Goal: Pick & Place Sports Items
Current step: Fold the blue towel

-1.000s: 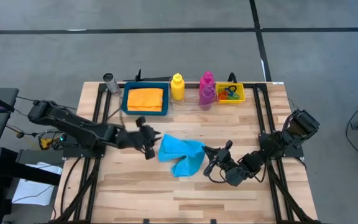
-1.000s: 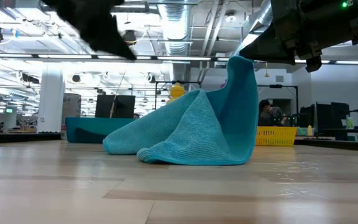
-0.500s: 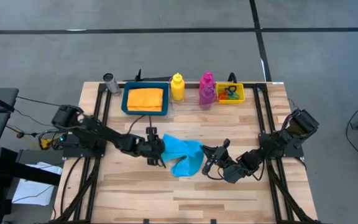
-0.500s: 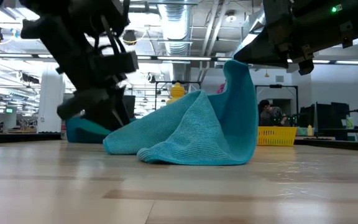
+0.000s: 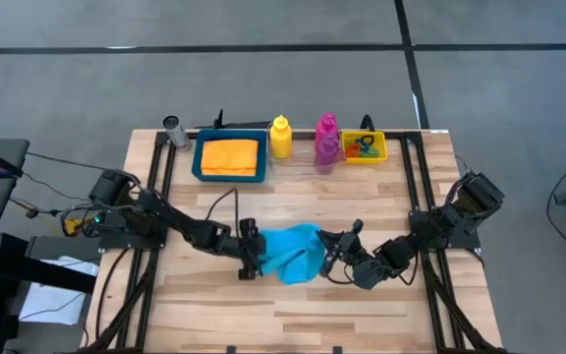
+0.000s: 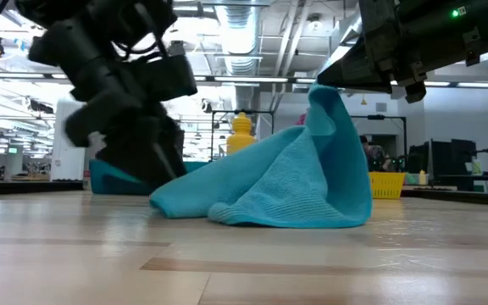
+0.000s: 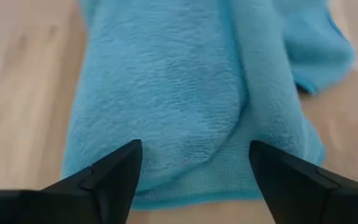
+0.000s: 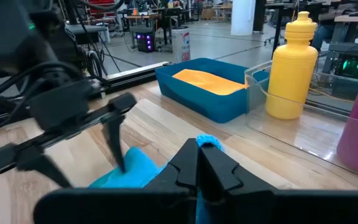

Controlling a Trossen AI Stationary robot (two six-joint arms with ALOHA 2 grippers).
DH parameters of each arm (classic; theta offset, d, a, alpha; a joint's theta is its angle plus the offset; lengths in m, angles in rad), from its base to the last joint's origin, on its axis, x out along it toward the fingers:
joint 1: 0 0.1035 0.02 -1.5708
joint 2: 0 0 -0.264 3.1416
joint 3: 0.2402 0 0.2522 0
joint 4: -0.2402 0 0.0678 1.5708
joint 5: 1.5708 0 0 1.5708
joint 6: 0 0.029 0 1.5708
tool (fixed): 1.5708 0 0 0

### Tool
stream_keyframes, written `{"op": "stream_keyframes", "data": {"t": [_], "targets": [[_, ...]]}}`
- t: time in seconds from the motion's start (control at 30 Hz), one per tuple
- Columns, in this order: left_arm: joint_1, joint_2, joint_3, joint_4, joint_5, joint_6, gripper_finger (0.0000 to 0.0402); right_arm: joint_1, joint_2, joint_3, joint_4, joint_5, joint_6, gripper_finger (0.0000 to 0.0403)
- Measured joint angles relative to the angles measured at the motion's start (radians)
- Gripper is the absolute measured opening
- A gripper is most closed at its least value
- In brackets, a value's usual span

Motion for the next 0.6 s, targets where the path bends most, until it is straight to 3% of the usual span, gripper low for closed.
{"op": "stream_keyframes", "data": {"t": [0.4,0.6], "targets": [[-0.020,0.012,0.000,0.013,-0.200,0.011,0.0296,0.000,0.000,0.000,0.000,0.000,0.000,0.0000],[-0.002,0.012,0.000,0.042,-0.239,-0.003,0.0296,0.000,0.000,0.000,0.000,0.000,0.000,0.0000]]}}
